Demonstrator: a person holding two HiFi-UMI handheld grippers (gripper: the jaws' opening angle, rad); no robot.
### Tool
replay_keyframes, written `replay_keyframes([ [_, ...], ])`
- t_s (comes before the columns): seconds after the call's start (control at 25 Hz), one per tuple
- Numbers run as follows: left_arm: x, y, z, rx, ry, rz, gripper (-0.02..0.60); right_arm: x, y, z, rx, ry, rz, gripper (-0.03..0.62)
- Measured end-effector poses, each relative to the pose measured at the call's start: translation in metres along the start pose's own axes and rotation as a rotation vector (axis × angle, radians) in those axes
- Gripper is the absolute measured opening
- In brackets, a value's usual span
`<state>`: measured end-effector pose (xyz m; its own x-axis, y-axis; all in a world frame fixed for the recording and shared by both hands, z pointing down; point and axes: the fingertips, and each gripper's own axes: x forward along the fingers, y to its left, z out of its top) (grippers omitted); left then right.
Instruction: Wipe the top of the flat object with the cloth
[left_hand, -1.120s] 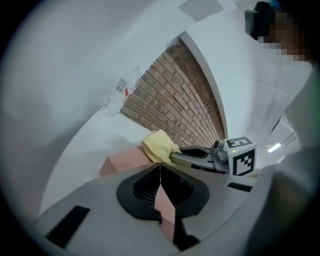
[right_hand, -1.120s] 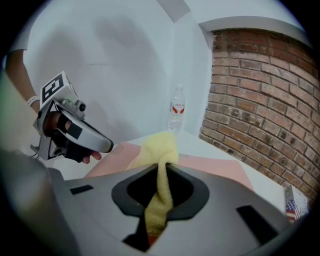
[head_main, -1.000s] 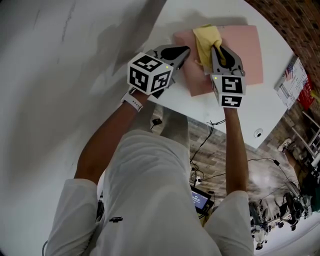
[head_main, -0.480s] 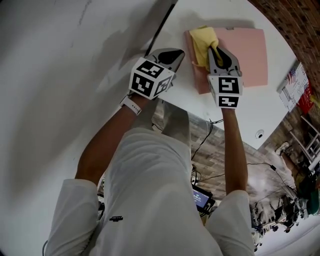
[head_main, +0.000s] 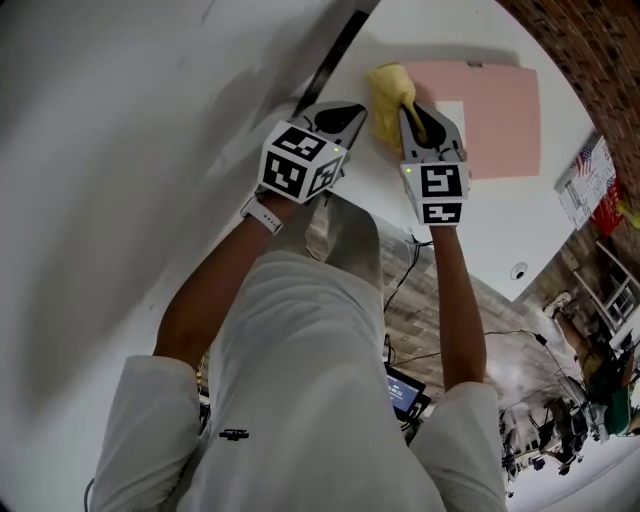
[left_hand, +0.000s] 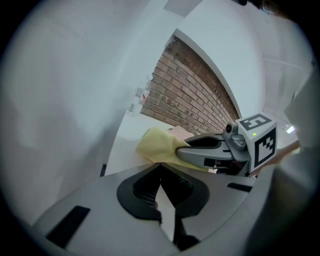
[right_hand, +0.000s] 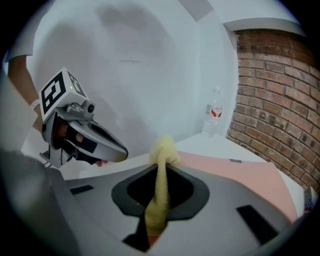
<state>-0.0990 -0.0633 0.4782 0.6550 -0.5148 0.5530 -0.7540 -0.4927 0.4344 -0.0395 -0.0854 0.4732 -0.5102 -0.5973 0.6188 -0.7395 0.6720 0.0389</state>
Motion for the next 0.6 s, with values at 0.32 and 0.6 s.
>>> replay_keyframes([
  [0.32,-0.017,-0.009,0.002,0.02,-0.001,-0.016,0.018,-0.033,0.043,0.001,0.066,-0.022,0.055,0.049],
  [0.6,-0.015,-0.032,0.01,0.07,-0.003,-0.046,0.018,-0.084,0.045,-0.01,0.088,-0.029,0.01,0.048],
])
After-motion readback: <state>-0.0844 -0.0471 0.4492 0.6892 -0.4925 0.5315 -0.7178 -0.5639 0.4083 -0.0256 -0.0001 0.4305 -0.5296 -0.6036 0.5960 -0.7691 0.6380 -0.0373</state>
